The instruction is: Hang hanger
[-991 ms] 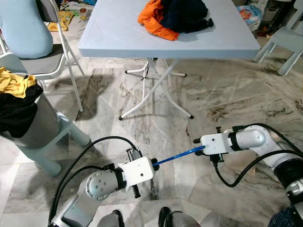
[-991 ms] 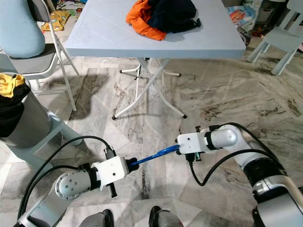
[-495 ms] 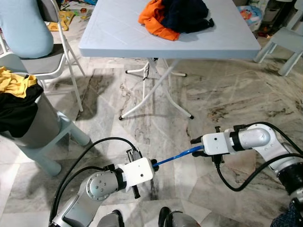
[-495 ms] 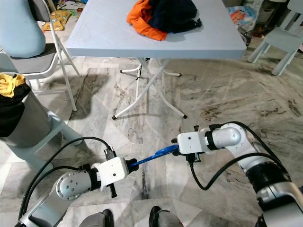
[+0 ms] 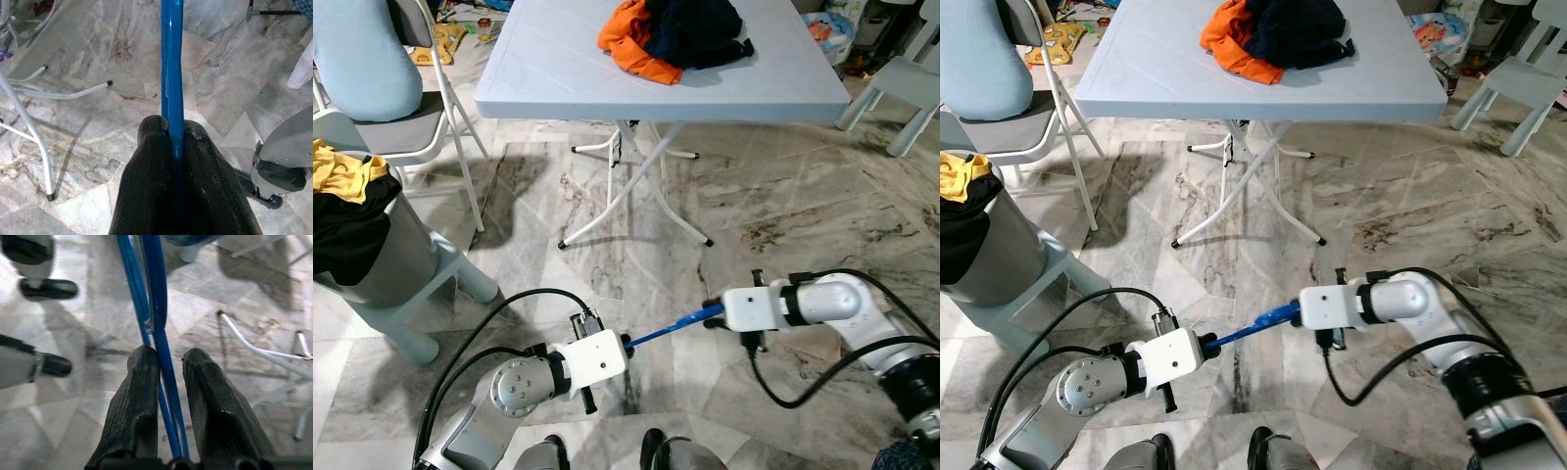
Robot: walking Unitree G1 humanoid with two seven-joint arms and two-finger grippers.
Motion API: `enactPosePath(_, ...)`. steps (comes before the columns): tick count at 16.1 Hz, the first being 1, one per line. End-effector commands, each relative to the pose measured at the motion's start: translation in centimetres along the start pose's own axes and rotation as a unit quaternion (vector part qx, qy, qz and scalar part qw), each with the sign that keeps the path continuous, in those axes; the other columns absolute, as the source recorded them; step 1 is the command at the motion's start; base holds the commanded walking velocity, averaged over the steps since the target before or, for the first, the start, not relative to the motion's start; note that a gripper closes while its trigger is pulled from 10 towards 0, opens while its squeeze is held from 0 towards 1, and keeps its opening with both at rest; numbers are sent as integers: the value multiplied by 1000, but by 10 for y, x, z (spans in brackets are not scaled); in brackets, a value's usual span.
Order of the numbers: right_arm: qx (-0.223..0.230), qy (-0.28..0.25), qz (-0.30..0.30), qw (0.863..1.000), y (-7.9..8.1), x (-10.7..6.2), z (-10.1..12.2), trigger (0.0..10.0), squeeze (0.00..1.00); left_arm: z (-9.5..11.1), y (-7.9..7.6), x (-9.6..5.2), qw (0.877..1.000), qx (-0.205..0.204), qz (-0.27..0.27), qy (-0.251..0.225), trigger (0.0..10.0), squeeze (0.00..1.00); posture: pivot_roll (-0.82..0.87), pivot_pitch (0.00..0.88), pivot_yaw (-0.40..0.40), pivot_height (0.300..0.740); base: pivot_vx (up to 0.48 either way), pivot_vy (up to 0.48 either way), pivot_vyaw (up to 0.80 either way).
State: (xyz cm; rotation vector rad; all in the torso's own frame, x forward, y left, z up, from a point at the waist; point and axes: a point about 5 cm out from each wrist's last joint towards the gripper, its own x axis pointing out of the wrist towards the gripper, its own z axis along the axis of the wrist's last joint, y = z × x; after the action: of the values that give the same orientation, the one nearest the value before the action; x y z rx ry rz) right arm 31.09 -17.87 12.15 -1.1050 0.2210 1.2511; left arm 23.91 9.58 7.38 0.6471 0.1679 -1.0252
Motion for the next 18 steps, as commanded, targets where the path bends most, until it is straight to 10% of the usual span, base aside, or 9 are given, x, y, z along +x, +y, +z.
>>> enactPosePath(1,-1,-14,-3,1000,2,12,9,10000,0,12,-4,5,999,17,-10,-29,10000,0,-10,178,-62,740,0,0,0)
enactPosePath(2,9,-19,-7,1000,2,14,10,10000,0,12,-5,5,999,17,-9,-29,10000,0,-10,178,-62,740,0,0,0)
enactPosePath(3,18,-25,-18,999,1,17,12,10000,1000,12,-4,6,999,17,-8,-29,10000,0,-6,177,-63,740,0,0,0)
enactPosePath(6,-2,-11,-19,1000,2,18,10,10000,914,12,-4,6,999,17,-7,-28,10000,0,-6,177,-63,740,0,0,0)
enactPosePath(7,-1,-9,-16,1000,2,18,9,10000,0,12,-4,6,999,17,-6,-28,10000,0,-8,175,-65,740,0,0,0)
enactPosePath(8,0,-9,-17,1000,2,18,9,10000,0,12,-4,7,999,18,-6,-28,10000,0,-8,175,-65,740,0,0,0)
enactPosePath(10,1,-6,-15,1000,2,16,7,0,0,11,-4,7,999,19,-7,-27,10000,0,-7,175,-64,740,0,0,0)
enactPosePath(14,-33,47,-14,998,-1,11,-7,902,0,11,-4,7,999,22,-8,-24,10000,0,-6,173,-61,740,0,0,0)
enactPosePath(18,-35,60,-36,997,-10,6,-14,4745,0,11,-4,7,999,25,-7,-23,10000,0,-1,174,-61,740,0,0,0)
